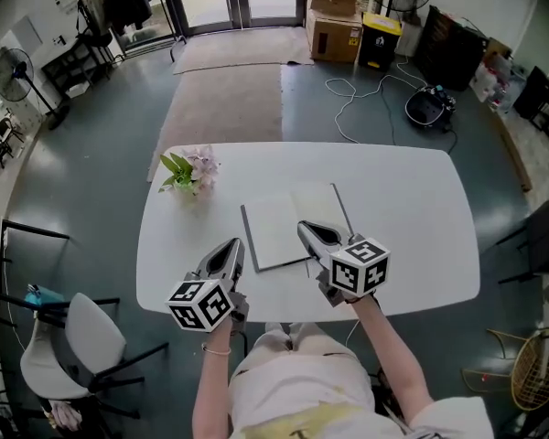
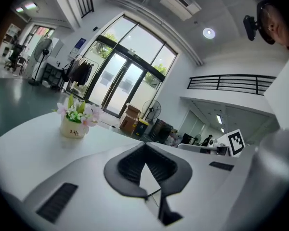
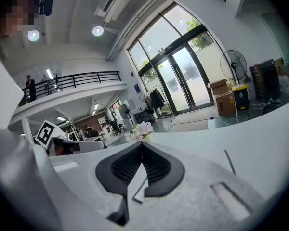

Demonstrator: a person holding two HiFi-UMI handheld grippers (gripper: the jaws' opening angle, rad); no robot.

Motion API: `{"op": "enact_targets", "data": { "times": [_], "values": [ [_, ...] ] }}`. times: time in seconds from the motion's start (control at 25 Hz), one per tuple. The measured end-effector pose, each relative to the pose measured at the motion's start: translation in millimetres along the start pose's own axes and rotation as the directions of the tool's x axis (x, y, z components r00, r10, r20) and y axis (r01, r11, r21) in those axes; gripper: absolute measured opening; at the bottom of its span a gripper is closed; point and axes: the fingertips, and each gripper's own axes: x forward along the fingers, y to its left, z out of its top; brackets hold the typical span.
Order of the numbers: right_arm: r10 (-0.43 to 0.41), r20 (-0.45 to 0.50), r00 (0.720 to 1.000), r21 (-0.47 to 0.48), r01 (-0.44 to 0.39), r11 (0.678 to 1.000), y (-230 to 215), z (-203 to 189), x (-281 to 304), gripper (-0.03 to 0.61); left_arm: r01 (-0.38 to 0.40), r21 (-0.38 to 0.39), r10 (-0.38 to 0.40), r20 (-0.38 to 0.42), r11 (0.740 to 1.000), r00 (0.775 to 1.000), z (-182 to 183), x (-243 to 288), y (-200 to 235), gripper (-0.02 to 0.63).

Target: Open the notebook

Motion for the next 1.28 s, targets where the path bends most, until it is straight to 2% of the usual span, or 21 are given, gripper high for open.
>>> {"op": "enact_targets", "data": {
  "times": [0.32,0.68,0.92,1.28],
  "values": [
    [0.027,0.114,0.993,0.005,-0.028,1.0,-4.7,30.9,-44.2,0.008,-0.055,0.134,0.045,0.071,0.99,0.996,18.8,-10.1,-28.1,-0.002],
    [0.043,0.214,0.976,0.003,-0.045,0.999,-6.8,54.6,-77.7,0.006,-0.076,0.217,0.045,0.144,0.973,0.989,36.3,-22.0,-48.4,-0.002],
    [0.009,0.252,0.968,-0.038,0.001,0.999,-10.2,58.8,-92.3,0.006,-0.088,0.243,0.048,0.166,0.966,0.985,38.8,-26.1,-49.1,-0.002],
    [-0.051,0.29,0.956,-0.027,0.061,0.998,-20.2,61.3,-107.6,0.006,-0.095,0.27,0.05,0.167,0.958,0.985,36.8,-28.1,-54.8,-0.002]
  ]
}}
